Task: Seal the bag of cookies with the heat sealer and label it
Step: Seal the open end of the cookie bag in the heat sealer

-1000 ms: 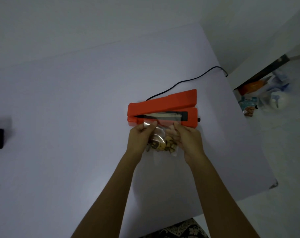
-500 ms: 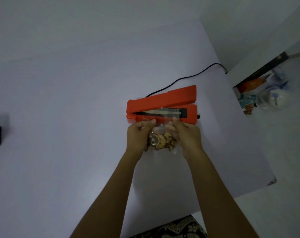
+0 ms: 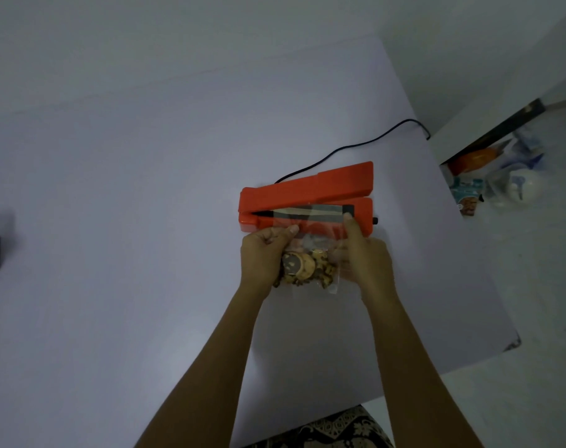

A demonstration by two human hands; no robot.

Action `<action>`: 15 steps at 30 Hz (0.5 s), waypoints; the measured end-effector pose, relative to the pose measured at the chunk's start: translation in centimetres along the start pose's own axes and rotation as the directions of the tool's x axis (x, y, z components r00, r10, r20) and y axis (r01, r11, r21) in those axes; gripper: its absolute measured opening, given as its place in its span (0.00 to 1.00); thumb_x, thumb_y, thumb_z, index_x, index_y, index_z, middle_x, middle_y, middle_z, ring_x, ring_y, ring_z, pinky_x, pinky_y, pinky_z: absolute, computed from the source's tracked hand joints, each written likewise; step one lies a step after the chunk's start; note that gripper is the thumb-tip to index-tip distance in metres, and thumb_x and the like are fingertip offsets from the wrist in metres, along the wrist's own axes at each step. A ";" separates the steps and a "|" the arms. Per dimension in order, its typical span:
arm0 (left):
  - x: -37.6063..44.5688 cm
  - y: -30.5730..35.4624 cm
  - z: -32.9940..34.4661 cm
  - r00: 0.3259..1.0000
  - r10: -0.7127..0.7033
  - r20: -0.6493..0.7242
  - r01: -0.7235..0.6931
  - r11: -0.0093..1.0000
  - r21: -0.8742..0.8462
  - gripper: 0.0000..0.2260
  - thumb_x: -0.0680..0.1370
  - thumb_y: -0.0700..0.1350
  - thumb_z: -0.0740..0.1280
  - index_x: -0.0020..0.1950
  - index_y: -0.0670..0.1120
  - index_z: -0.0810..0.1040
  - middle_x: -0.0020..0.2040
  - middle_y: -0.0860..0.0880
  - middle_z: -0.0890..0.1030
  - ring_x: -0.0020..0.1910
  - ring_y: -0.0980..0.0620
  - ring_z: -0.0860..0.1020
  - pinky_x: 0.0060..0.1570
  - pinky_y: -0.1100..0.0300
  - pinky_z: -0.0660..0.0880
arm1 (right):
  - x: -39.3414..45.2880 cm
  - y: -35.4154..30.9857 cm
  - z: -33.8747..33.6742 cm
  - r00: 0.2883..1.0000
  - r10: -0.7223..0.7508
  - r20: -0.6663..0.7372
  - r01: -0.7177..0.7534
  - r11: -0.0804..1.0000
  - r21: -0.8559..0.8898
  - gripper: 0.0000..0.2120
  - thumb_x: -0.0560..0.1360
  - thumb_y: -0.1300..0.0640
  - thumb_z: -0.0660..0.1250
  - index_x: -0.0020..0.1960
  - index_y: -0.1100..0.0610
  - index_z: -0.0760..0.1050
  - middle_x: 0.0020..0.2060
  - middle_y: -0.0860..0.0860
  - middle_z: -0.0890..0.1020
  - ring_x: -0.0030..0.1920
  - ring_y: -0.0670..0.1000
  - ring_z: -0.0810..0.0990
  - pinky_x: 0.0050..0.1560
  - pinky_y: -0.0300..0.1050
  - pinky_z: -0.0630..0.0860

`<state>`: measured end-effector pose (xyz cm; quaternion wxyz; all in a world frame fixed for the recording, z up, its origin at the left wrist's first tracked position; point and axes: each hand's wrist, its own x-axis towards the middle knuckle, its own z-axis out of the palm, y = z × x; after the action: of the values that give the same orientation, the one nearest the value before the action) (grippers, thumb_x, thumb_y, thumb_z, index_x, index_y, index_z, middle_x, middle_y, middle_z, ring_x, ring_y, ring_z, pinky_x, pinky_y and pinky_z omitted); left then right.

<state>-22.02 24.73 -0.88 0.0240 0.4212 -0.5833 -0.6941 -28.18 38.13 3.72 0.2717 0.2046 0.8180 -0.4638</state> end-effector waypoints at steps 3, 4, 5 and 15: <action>0.1 -0.3 0.0 1.000 0.001 -0.010 -0.001 1.000 0.012 0.09 0.74 0.45 0.72 0.45 0.39 0.84 0.42 0.42 0.86 0.42 0.44 0.84 0.46 0.50 0.82 | -1.3 -1.7 -1.8 0.933 -0.247 -0.261 0.209 0.964 -0.164 0.27 0.80 0.40 0.55 0.42 0.61 0.79 0.35 0.53 0.82 0.32 0.46 0.78 0.30 0.32 0.70; 0.2 -0.4 0.0 1.000 0.000 -0.014 0.001 1.000 0.017 0.09 0.74 0.45 0.72 0.45 0.39 0.84 0.41 0.42 0.86 0.42 0.43 0.84 0.46 0.49 0.82 | -1.8 -2.4 -2.4 0.894 -0.317 -0.316 0.290 0.948 -0.132 0.26 0.80 0.40 0.55 0.43 0.61 0.79 0.35 0.52 0.81 0.31 0.43 0.75 0.28 0.28 0.67; 0.2 -0.5 0.0 1.000 -0.006 -0.017 0.006 1.000 0.019 0.09 0.74 0.46 0.72 0.45 0.39 0.84 0.41 0.42 0.86 0.42 0.43 0.84 0.46 0.48 0.82 | -2.3 -3.3 -2.8 0.861 -0.370 -0.349 0.368 0.927 -0.075 0.25 0.79 0.40 0.56 0.44 0.61 0.78 0.35 0.52 0.80 0.30 0.42 0.74 0.29 0.26 0.68; 0.1 -0.5 0.0 1.000 -0.031 -0.005 0.031 0.999 0.012 0.10 0.74 0.46 0.72 0.44 0.39 0.84 0.41 0.41 0.85 0.42 0.41 0.84 0.46 0.46 0.82 | -2.6 -5.3 -3.0 0.810 -0.506 -0.296 0.527 0.850 -0.010 0.15 0.75 0.43 0.67 0.47 0.55 0.78 0.37 0.52 0.80 0.34 0.42 0.78 0.30 0.25 0.71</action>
<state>-21.84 24.82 -1.35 0.0119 0.4319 -0.5810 -0.6898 -30.09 37.91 10.04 0.0062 0.0497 0.8559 -0.5147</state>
